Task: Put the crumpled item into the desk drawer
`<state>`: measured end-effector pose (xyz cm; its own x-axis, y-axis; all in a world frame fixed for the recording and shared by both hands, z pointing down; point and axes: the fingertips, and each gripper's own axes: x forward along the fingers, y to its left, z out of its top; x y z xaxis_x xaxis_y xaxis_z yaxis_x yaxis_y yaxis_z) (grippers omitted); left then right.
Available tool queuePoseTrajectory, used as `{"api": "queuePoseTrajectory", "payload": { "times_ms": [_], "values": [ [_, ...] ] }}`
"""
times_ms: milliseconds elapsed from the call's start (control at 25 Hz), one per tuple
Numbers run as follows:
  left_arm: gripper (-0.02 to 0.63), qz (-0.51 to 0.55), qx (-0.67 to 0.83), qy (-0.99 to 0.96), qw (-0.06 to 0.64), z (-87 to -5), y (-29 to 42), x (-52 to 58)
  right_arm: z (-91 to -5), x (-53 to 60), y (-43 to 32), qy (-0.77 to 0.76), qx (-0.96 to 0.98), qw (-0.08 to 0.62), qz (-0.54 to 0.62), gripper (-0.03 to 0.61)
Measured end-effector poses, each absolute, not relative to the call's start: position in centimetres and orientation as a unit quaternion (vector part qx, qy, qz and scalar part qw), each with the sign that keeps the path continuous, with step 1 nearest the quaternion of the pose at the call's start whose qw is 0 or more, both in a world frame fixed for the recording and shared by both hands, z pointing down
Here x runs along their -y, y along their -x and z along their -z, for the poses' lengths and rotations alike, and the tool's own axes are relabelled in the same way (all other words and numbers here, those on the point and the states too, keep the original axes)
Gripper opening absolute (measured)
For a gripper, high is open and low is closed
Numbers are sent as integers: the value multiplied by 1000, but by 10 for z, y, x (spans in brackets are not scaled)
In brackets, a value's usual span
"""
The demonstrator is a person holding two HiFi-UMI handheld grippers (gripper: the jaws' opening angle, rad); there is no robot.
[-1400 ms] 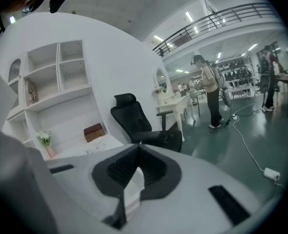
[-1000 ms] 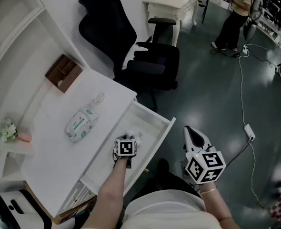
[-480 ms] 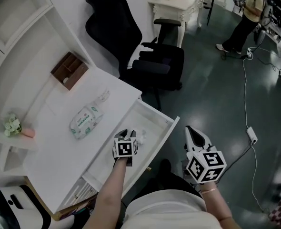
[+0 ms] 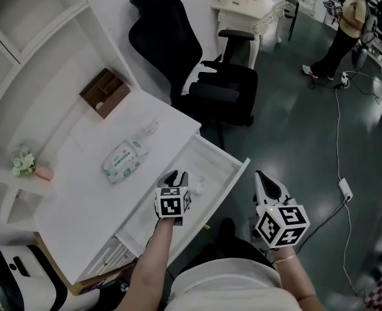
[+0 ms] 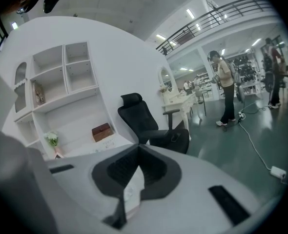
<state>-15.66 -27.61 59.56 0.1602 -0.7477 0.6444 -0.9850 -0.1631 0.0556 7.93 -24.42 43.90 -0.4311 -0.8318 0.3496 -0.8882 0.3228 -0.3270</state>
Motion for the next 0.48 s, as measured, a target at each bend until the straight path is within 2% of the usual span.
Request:
{"api": "queuePoseTrajectory", "payload": {
  "times_ms": [480],
  "values": [
    [94,-168,612,-751,180,-510,154,271,-433,233,-64,-522,818,54,-236,2]
  ]
}}
